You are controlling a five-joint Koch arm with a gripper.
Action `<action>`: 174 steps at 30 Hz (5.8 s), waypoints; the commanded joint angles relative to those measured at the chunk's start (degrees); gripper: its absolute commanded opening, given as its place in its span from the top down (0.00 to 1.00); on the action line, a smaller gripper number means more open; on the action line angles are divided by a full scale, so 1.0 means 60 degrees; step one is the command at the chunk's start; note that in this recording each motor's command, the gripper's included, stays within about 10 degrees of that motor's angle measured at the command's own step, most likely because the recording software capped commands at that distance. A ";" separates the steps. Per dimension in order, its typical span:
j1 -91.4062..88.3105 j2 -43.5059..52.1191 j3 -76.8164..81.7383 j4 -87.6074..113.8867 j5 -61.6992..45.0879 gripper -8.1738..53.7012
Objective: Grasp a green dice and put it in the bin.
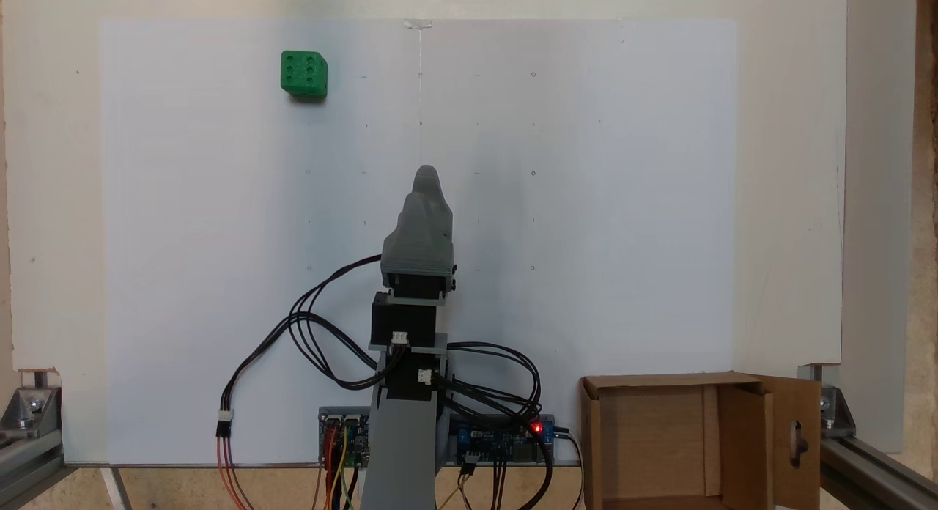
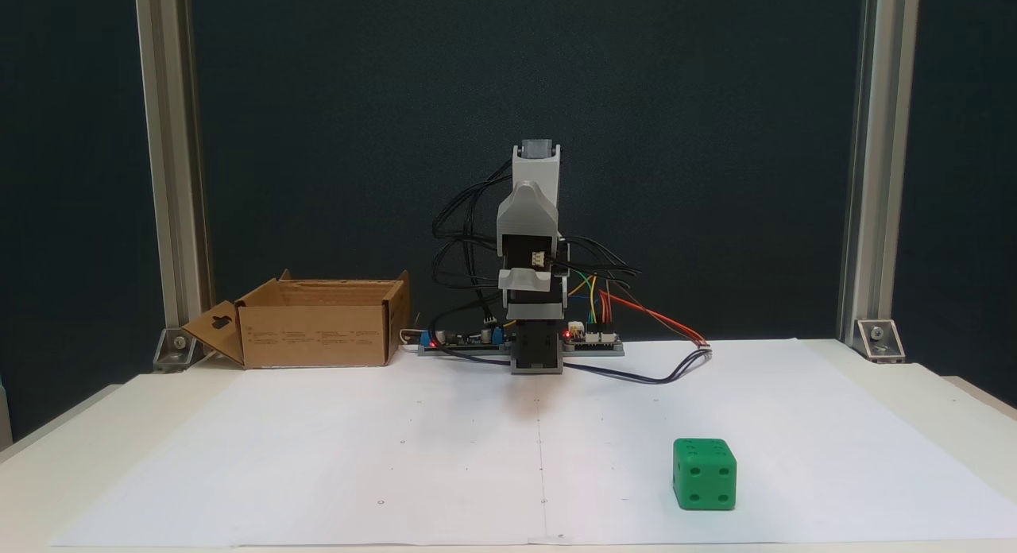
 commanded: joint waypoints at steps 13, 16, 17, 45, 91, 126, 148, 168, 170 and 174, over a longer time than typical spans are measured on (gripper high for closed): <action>-0.0483 0.1025 0.0483 0.0205 -0.0366 0.15; -0.0483 0.1025 0.0483 0.0205 -0.0366 0.15; -0.0483 0.1025 0.0483 0.0205 -0.0366 0.15; -0.0586 0.1025 0.0483 0.0234 -0.0352 0.15; -0.0337 0.0981 -0.7896 1.5583 0.1143 0.19; -0.1860 -0.6943 -1.9233 2.7466 0.4072 0.19; -0.4468 -1.0166 -2.2983 2.7524 0.5771 0.19; -0.4277 -1.2861 -2.6147 2.9048 0.5801 0.18; -0.4263 -1.3140 -2.6382 2.9077 0.5801 0.18; -0.4175 -1.3638 -2.7056 2.9355 0.5801 0.18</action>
